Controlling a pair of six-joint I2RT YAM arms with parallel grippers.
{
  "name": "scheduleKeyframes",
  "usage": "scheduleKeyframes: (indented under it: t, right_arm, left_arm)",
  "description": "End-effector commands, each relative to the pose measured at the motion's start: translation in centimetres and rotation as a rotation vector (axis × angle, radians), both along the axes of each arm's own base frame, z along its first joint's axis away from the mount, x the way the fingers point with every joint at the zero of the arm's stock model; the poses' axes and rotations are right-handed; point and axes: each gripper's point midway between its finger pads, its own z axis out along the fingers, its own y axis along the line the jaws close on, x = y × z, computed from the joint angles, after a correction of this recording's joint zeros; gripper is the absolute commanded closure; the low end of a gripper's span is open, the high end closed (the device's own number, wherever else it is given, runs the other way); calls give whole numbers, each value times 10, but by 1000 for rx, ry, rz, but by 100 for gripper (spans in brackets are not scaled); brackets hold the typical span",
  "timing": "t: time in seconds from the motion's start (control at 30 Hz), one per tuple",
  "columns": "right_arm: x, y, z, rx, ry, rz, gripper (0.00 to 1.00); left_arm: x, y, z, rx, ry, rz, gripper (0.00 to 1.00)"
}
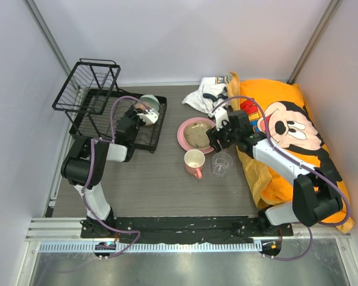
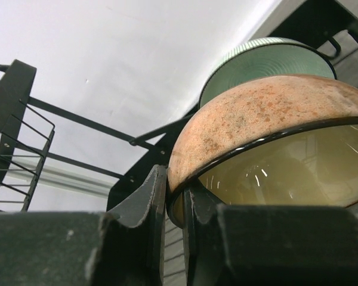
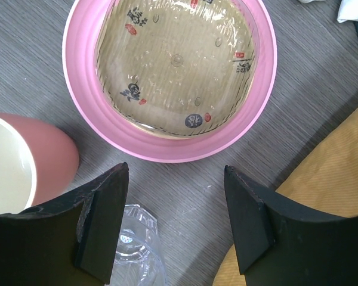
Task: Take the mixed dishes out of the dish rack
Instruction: Pick up the bowl from the dish rack.
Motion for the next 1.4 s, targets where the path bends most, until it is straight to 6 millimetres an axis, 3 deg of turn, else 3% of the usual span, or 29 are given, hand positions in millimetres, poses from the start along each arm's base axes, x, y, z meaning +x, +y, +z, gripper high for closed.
scheduleKeyframes:
  t: [0.0, 0.33, 0.47, 1.0, 1.03, 1.17, 1.27, 1.33, 1.37]
  right_arm:
    - [7, 4, 12, 18, -32, 11, 30]
    - [8, 2, 7, 9, -17, 8, 30]
    - [8, 3, 7, 10, -17, 12, 30]
    - [7, 3, 15, 26, -28, 10, 30]
    - [8, 3, 16, 27, -33, 9, 30]
    - [7, 5, 24, 46, -46, 12, 30]
    - [7, 6, 31, 64, -58, 7, 30]
    - [6, 9, 36, 87, -58, 8, 30]
    - [6, 10, 44, 100, -67, 6, 30]
  left_arm:
    - [4, -3, 118, -94, -426, -6, 100]
    - [-4, -1, 122, -125, -437, -7, 100]
    - [-12, 2, 137, -151, -455, -3, 100]
    - [-35, 14, 159, -268, -372, 28, 100]
    - [-41, 19, 170, -293, -379, 44, 100]
    - [-49, 24, 164, -364, -233, 77, 100]
    - [-59, 23, 177, -439, -166, 78, 100]
    - [-63, 20, 168, -459, -43, 84, 100]
    - [-69, 17, 182, -475, -36, 59, 100]
